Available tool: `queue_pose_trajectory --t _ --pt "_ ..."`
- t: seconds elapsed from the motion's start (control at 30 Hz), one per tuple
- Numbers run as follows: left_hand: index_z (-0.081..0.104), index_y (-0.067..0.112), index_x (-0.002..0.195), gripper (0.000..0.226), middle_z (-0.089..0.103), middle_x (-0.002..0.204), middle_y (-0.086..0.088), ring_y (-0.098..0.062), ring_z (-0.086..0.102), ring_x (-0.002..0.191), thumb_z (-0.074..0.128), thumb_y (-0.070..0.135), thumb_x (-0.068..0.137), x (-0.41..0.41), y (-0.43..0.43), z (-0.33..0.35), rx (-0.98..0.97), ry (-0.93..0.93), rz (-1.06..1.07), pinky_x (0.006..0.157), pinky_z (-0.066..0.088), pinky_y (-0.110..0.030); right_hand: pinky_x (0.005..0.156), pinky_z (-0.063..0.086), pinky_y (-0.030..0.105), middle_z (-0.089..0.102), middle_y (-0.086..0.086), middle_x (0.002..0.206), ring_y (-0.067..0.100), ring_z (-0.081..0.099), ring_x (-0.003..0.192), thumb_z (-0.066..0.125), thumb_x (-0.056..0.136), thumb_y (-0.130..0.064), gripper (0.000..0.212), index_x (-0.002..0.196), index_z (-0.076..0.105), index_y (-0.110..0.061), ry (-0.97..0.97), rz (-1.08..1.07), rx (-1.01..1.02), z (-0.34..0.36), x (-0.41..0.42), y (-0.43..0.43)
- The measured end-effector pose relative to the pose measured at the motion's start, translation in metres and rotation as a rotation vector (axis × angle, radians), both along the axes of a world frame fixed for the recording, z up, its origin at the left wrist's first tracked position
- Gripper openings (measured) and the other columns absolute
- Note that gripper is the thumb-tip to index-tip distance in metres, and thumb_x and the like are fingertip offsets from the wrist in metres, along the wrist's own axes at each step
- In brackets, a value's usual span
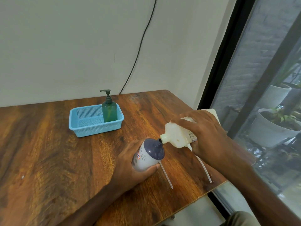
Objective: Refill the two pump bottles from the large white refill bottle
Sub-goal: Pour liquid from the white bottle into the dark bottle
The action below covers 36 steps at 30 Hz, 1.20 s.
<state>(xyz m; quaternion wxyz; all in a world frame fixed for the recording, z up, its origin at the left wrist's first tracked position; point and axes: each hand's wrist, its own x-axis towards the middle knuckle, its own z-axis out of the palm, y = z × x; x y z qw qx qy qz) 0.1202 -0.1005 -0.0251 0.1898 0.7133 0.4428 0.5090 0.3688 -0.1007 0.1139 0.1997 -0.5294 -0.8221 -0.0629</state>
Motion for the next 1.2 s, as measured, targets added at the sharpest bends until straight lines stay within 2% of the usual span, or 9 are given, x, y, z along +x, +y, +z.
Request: queue_pose_trajectory --t 0.1,0.3,0.43,0.6,0.8,0.9,1.03,1.1,1.2 --pt "0.059 0.028 0.139 0.082 0.061 0.132 0.019 -0.007 0.062 0.122 0.096 0.049 0.068 -0.001 0.000 -0.001 -0.002 0.003 0.005 0.098 0.055 -0.029 0.110 0.032 0.047 0.062 0.011 0.139 0.037 0.054 0.133 0.095 0.064 -0.014 0.082 0.137 0.063 -0.028 -0.026 -0.005 0.012 0.001 -0.001 0.001" --pt "0.059 0.025 0.140 0.084 0.062 0.132 0.016 -0.011 0.063 0.122 0.096 0.048 0.068 0.000 0.000 -0.002 -0.013 -0.011 -0.001 0.098 0.056 -0.031 0.112 0.030 0.044 0.061 0.007 0.141 0.034 0.052 0.135 0.094 0.065 -0.015 0.081 0.138 0.061 -0.030 -0.028 -0.013 0.019 0.002 -0.002 0.002" --pt "0.058 0.027 0.141 0.085 0.061 0.132 0.018 -0.008 0.062 0.122 0.095 0.052 0.068 0.000 0.000 -0.001 -0.019 -0.004 0.007 0.096 0.057 -0.030 0.112 0.035 0.050 0.061 0.007 0.140 0.034 0.052 0.134 0.093 0.066 -0.014 0.082 0.139 0.061 -0.031 -0.036 -0.009 0.030 0.004 -0.003 0.002" --pt "0.058 0.027 0.140 0.086 0.062 0.132 0.015 -0.011 0.063 0.122 0.094 0.055 0.068 0.000 0.001 -0.004 -0.032 -0.006 0.011 0.096 0.058 -0.036 0.118 0.024 0.042 0.053 0.003 0.149 0.029 0.043 0.142 0.090 0.073 -0.016 0.082 0.144 0.054 -0.036 -0.043 -0.013 0.025 0.007 -0.004 0.002" --pt "0.059 0.026 0.140 0.085 0.062 0.131 0.015 -0.013 0.063 0.120 0.094 0.054 0.068 0.000 0.001 -0.003 -0.033 -0.011 -0.002 0.094 0.058 -0.036 0.121 0.026 0.046 0.048 0.002 0.153 0.028 0.039 0.145 0.088 0.077 -0.019 0.083 0.147 0.049 -0.038 -0.064 -0.015 0.018 0.006 -0.004 0.003" --pt "0.058 0.026 0.141 0.087 0.063 0.132 0.013 -0.013 0.063 0.121 0.092 0.058 0.067 0.000 0.002 -0.005 -0.047 -0.014 0.009 0.095 0.059 -0.039 0.118 0.029 0.049 0.054 0.008 0.149 0.034 0.045 0.141 0.092 0.071 -0.015 0.083 0.144 0.055 -0.032 -0.039 0.001 0.019 0.003 -0.002 0.006" --pt "0.057 0.028 0.141 0.087 0.061 0.132 0.016 -0.010 0.062 0.122 0.092 0.058 0.068 0.000 0.001 -0.005 -0.046 -0.008 0.009 0.095 0.058 -0.035 0.120 0.026 0.045 0.049 0.002 0.152 0.028 0.040 0.144 0.089 0.076 -0.020 0.083 0.147 0.050 -0.037 -0.066 0.013 0.023 0.004 -0.002 0.007" --pt "0.058 0.028 0.141 0.086 0.061 0.132 0.017 -0.009 0.062 0.122 0.093 0.056 0.068 0.000 0.001 -0.004 -0.042 -0.006 0.008 0.095 0.058 -0.033 0.118 0.029 0.048 0.052 0.005 0.150 0.031 0.044 0.142 0.092 0.071 -0.017 0.086 0.145 0.053 -0.035 -0.052 0.011 0.009 0.004 -0.002 0.008" --pt "0.058 0.028 0.140 0.084 0.062 0.131 0.017 -0.009 0.062 0.121 0.094 0.053 0.069 0.000 0.001 -0.002 -0.039 -0.010 -0.001 0.094 0.057 -0.028 0.104 0.042 0.061 0.064 0.017 0.133 0.045 0.059 0.124 0.100 0.053 -0.006 0.094 0.136 0.061 -0.027 -0.035 0.051 0.021 -0.004 0.002 0.013"
